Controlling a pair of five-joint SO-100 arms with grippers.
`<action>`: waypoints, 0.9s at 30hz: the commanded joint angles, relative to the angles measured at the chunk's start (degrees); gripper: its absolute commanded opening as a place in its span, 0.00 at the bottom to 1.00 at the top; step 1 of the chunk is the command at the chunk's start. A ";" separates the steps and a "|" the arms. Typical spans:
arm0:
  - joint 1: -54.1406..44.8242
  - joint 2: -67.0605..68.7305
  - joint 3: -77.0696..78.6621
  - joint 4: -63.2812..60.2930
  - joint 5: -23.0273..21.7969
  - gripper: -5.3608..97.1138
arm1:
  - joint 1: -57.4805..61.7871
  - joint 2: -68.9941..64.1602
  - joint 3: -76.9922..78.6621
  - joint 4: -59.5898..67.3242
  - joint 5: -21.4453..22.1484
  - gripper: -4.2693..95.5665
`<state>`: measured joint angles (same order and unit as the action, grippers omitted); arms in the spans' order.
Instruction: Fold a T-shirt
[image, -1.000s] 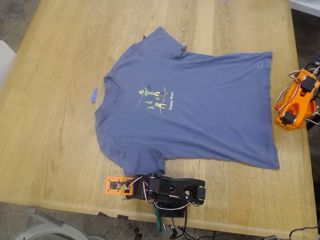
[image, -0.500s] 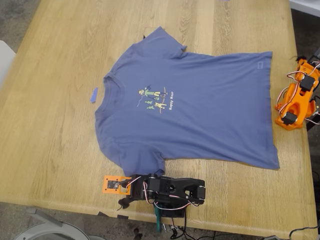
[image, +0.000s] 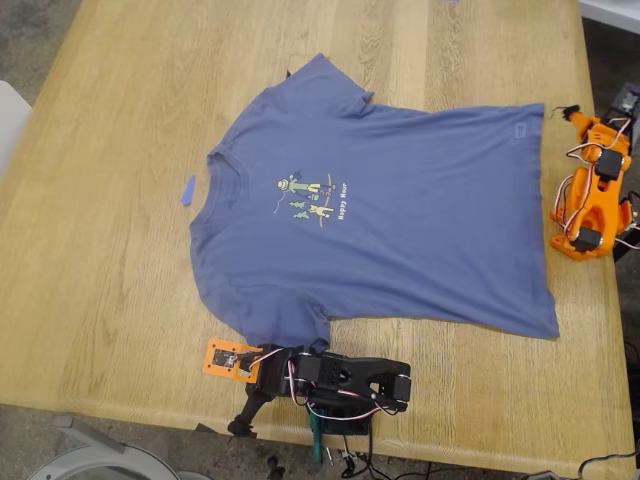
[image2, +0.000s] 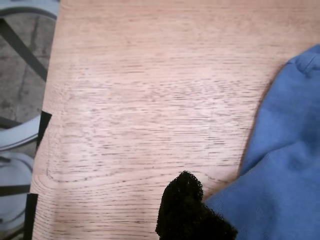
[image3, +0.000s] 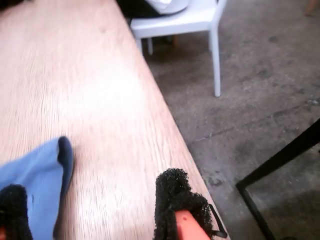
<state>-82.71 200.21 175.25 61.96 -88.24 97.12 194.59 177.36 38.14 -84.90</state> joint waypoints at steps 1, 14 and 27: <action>0.53 6.50 -7.12 2.20 0.62 0.70 | -2.72 0.62 -5.10 3.43 -1.41 0.44; 2.90 1.05 -22.85 10.11 -1.05 0.71 | -18.63 0.62 -27.95 30.67 -3.52 0.44; 14.33 -24.26 -53.88 20.83 -1.41 0.70 | -34.45 -1.32 -50.27 56.16 -4.39 0.43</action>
<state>-71.10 181.32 134.03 81.47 -89.65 64.78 194.33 132.28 91.49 -89.03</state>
